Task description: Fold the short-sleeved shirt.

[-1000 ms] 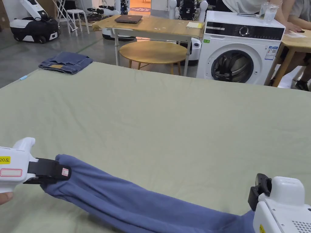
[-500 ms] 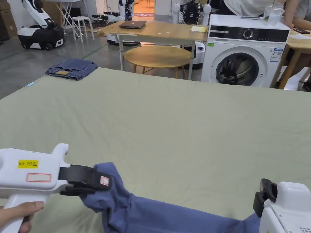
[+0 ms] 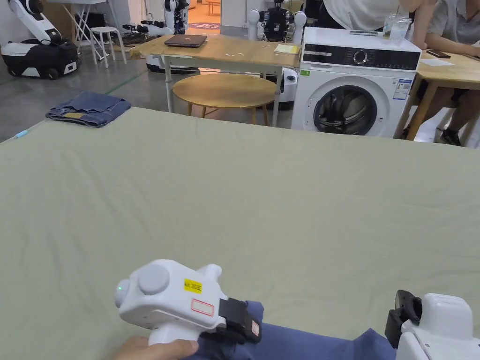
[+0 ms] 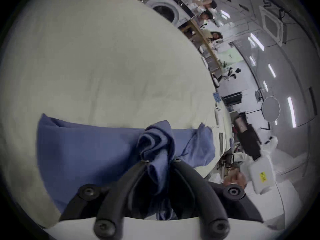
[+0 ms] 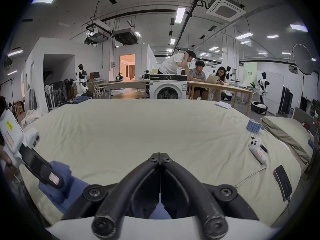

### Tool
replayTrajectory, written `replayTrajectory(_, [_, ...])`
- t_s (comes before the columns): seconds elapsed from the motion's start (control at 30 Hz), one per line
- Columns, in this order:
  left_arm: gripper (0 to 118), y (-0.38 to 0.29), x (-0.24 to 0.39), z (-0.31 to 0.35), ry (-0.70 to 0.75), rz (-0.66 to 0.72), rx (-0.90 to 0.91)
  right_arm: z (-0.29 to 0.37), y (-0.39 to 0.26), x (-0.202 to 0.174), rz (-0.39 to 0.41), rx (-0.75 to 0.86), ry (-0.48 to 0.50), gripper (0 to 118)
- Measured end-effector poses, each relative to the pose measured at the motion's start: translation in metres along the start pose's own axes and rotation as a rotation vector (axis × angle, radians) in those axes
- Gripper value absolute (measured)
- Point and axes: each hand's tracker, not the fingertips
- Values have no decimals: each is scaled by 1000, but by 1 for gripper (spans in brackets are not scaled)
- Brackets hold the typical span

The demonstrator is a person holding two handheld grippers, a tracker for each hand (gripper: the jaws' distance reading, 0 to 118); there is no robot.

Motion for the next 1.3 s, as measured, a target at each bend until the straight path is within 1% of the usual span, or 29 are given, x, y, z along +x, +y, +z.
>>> replayTrajectory(0.1, [7, -3, 4, -21, 3, 4, -32, 0, -2, 4, -4, -9, -10, 0])
replayTrajectory(0.17, [7, -6, 9, -29, 40, -25, -51, 0, -3, 6, -7, -14, -15, 0])
replayTrajectory(0.2, [11, -7, 8, -31, 82, -26, -41, 1, -3, 7, -9, -16, -17, 0])
replayTrajectory(0.23, [21, -6, 6, -31, 63, -18, -43, 1, -3, 7, -10, -18, -19, 0])
replayTrajectory(0.27, [34, -6, 6, -31, 40, -10, -48, 1, -4, 8, -9, -19, -19, 0])
replayTrajectory(0.3, [45, -6, 5, -29, 9, -2, -52, 1, -4, 8, -8, -22, -21, 0])
replayTrajectory(0.33, [48, -7, 6, -25, -19, 11, -51, 1, -4, 8, -6, -23, -22, 0])
replayTrajectory(0.4, [51, -9, 16, -17, 4, -28, -50, 1, -4, 10, -4, -26, -21, 0])
replayTrajectory(0.47, [51, -9, 21, -4, 30, -69, -47, 2, -4, 10, -5, -26, -22, 0])
replayTrajectory(0.53, [51, -8, 24, 12, -11, -70, -34, 2, -4, 11, -6, -24, -22, 0])
replayTrajectory(0.57, [51, -8, 23, 22, -59, -57, -22, 3, -3, 11, -9, -23, -21, 0])
replayTrajectory(0.63, [51, -9, 21, 34, -86, -61, 27, 3, -4, 12, -13, -23, -16, 0])
replayTrajectory(0.67, [48, -9, 20, 38, -71, -77, 63, 4, -4, 12, -14, -22, -15, 0])
replayTrajectory(0.73, [19, -8, 13, 38, -53, -94, 90, 4, -4, 11, -16, -21, -13, 0])
replayTrajectory(0.77, [8, -8, 7, 35, -39, -68, 96, 4, -4, 11, -18, -22, -11, 0])
replayTrajectory(0.83, [5, -8, -3, 23, -15, -24, 89, 5, -4, 11, -22, -22, -9, 0])
replayTrajectory(0.87, [3, -9, -6, 17, 1, -17, 78, 5, -4, 11, -22, -22, -8, 0])
replayTrajectory(0.93, [3, -13, -9, 0, 7, -27, 45, 5, -4, 11, -17, -24, -7, 0])
replayTrajectory(1.1, [2, -24, -3, -34, -154, -27, -16, 6, -6, 14, -14, -29, -9, 0])
replayTrajectory(1.23, [2, -26, 3, -61, -144, -52, -26, 6, -8, 16, -12, -36, -14, 0])
replayTrajectory(1.3, [2, -26, -2, -69, -182, -22, -28, 5, -10, 18, -14, -38, -16, 0])
